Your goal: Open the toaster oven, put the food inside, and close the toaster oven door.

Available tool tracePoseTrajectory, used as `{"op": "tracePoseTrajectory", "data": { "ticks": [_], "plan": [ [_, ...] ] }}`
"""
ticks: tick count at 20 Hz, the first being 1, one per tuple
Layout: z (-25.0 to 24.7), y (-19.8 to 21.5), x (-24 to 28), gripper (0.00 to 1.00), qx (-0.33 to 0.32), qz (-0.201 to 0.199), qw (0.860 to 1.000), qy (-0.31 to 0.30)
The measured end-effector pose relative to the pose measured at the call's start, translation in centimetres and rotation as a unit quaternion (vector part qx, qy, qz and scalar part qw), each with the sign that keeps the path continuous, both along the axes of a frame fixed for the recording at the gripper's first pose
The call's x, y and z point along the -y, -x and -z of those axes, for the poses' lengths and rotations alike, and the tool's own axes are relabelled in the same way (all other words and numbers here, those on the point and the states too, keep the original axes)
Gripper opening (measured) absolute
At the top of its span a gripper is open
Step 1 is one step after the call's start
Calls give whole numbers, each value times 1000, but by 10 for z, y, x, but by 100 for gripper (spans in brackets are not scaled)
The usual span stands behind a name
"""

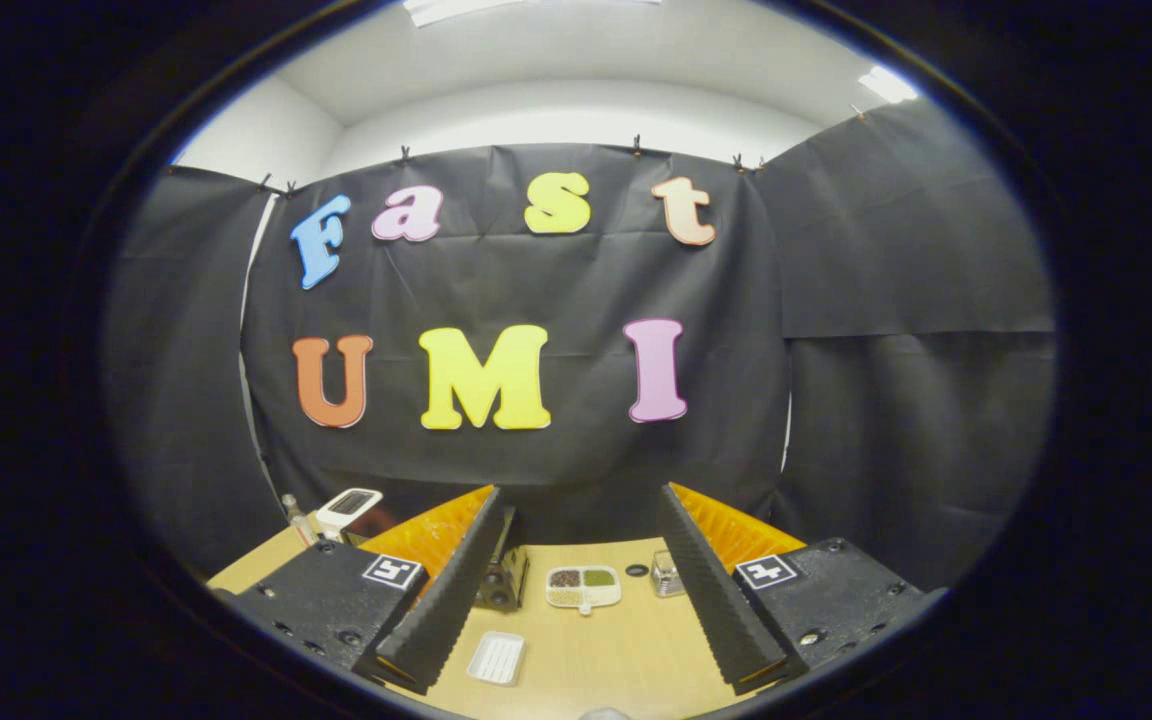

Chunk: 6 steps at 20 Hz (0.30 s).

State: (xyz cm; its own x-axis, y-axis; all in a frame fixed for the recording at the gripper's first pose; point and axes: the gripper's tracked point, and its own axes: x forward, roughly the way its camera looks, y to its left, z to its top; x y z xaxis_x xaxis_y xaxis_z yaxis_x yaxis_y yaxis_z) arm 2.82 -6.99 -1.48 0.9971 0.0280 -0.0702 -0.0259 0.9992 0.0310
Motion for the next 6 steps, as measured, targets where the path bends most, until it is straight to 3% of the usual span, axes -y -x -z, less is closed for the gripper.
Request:
{"op": "tracePoseTrajectory", "data": {
  "ticks": [6],
  "plan": [
    [3,0,3,99,-3,0,1000,-5]
  ]
}}
